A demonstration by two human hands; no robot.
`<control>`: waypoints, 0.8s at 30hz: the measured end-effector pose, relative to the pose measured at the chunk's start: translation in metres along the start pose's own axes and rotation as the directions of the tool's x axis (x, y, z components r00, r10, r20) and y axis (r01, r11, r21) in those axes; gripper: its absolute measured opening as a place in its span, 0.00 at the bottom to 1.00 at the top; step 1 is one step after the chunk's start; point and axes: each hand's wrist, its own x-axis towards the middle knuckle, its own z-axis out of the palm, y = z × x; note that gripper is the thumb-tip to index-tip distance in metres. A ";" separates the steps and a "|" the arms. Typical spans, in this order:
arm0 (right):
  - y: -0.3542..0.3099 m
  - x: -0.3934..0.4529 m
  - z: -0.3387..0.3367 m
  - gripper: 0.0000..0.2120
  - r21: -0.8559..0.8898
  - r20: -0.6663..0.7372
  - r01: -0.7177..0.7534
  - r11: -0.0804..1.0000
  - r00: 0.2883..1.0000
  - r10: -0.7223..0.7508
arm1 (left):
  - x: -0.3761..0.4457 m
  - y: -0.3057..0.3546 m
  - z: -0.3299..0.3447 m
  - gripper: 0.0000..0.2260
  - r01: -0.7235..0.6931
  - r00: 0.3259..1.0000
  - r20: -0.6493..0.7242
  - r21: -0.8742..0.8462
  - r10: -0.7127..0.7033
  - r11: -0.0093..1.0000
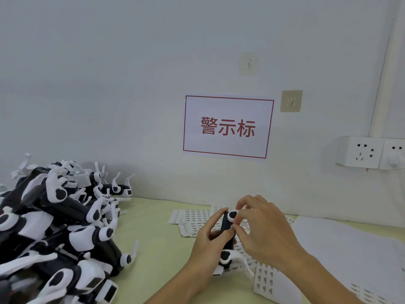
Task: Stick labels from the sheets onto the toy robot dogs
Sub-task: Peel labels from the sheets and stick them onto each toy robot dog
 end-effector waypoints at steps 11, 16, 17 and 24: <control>-0.003 -0.001 0.001 0.07 -0.024 -0.016 -0.015 1.000 1.000 0.014 | -0.001 0.001 0.000 0.20 -0.004 1.000 0.002 0.003 0.004 1.000; -0.004 0.000 0.001 0.09 -0.035 -0.008 -0.014 0.999 1.000 0.014 | -0.001 0.001 -0.001 0.20 0.004 1.000 0.007 0.008 -0.004 1.000; -0.004 0.000 0.001 0.09 -0.031 -0.016 -0.013 0.999 1.000 0.012 | -0.002 0.001 -0.001 0.20 0.006 1.000 0.007 0.007 -0.006 1.000; -0.006 -0.001 0.003 0.09 -0.045 -0.027 0.018 0.999 0.999 -0.019 | 0.000 0.001 -0.002 0.19 0.030 1.000 -0.002 -0.043 -0.030 0.999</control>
